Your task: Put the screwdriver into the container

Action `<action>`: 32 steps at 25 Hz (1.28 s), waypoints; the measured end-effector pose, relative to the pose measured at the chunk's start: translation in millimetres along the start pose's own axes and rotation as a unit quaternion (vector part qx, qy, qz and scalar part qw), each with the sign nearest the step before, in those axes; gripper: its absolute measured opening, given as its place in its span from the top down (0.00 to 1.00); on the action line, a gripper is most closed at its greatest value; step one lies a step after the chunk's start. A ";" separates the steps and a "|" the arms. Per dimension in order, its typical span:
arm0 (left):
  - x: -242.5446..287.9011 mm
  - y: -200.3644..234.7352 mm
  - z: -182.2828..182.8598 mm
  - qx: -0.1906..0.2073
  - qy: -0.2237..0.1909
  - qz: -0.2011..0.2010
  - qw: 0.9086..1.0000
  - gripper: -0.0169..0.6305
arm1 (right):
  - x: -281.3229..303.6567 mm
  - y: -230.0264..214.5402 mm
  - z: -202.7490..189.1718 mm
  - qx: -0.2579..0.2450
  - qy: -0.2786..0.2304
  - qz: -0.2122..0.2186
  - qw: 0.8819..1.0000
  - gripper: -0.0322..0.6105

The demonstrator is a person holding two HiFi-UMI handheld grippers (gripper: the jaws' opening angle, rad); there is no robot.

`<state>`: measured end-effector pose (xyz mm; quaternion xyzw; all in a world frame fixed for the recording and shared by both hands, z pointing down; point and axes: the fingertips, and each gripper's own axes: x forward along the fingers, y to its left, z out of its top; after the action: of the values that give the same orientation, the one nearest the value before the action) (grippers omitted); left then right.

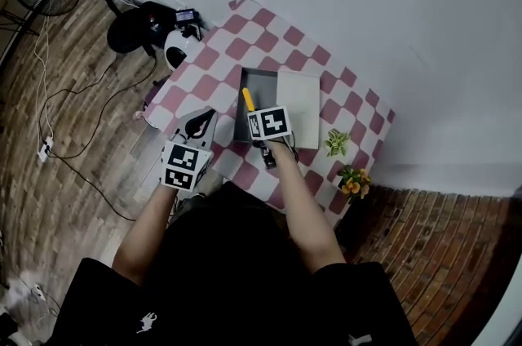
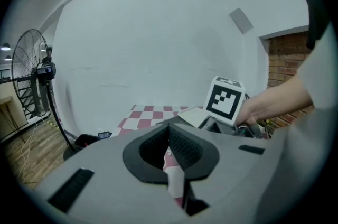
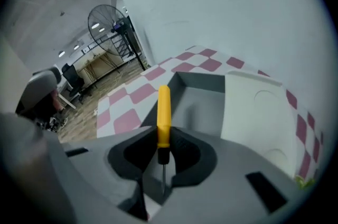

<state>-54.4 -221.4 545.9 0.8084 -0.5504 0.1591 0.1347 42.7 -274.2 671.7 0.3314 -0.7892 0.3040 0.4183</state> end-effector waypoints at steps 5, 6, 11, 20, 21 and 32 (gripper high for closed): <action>-4.4 2.4 -6.3 0.005 0.010 -0.001 1.000 0.97 | 15.3 1.9 -14.4 -0.039 0.053 -0.040 0.997 0.83; -5.0 2.4 -7.5 0.006 0.012 -0.002 1.000 0.97 | 16.5 1.7 -15.7 -0.049 0.060 -0.047 0.996 0.83; -8.7 2.7 -12.5 0.007 0.018 -0.005 1.000 0.97 | 16.5 1.5 -12.6 -0.086 0.078 -0.062 0.991 0.83; -19.1 1.8 -8.3 0.012 0.009 -0.016 1.000 0.97 | -8.2 8.1 -8.0 -0.044 -0.013 -0.025 0.999 0.81; -21.2 1.8 -6.2 0.013 0.006 -0.018 1.000 0.97 | -16.5 9.6 -3.2 -0.034 -0.036 -0.018 0.999 0.81; -54.1 -1.0 30.8 0.040 -0.035 -0.056 0.997 0.97 | -137.7 34.1 32.0 0.018 -0.260 -0.008 0.965 0.95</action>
<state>-68.6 -187.3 495.9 0.8480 -0.5016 0.1445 0.0914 60.8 -241.1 531.2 0.4129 -0.8624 0.2183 0.1953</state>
